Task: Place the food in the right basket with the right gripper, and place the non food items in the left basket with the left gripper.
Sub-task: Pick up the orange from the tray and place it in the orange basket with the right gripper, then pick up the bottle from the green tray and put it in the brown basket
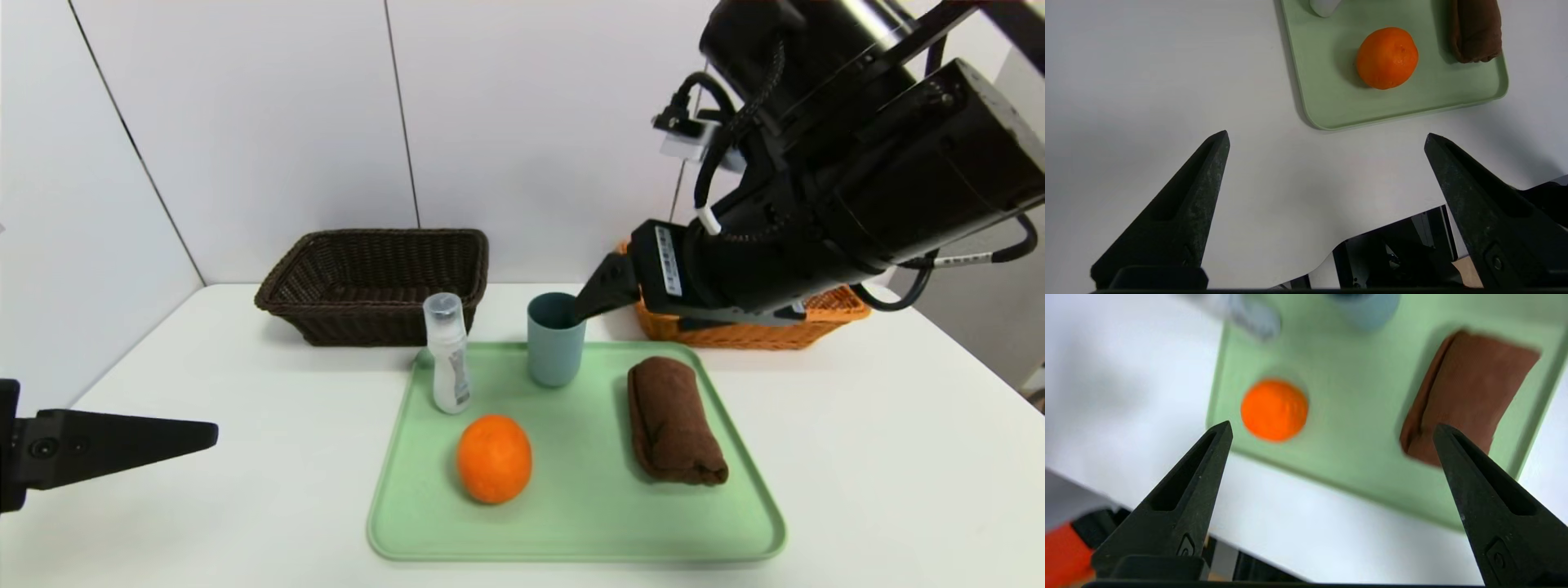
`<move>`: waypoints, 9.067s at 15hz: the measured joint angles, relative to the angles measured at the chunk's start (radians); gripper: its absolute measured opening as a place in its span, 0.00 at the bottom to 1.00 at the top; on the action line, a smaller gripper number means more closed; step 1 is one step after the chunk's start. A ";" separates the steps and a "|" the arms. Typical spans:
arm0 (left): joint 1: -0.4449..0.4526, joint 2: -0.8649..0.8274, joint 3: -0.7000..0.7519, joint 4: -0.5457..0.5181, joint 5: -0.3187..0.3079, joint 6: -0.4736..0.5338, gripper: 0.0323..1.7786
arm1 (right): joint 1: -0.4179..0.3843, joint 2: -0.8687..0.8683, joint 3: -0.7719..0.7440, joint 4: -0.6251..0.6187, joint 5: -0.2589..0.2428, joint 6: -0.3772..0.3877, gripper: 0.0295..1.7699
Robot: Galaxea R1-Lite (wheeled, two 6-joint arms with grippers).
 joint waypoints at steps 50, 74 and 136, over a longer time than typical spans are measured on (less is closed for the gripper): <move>-0.001 -0.172 0.208 0.002 -0.022 -0.001 0.95 | 0.184 0.452 -0.011 -0.207 -0.138 -0.088 0.66; -0.001 -0.084 0.184 -0.076 -0.022 -0.006 0.95 | -0.508 0.095 -0.001 -0.396 -0.090 -0.098 0.65; -0.195 0.546 0.588 -1.496 0.189 0.158 0.95 | -0.546 -0.427 0.729 -0.955 0.019 -0.555 0.96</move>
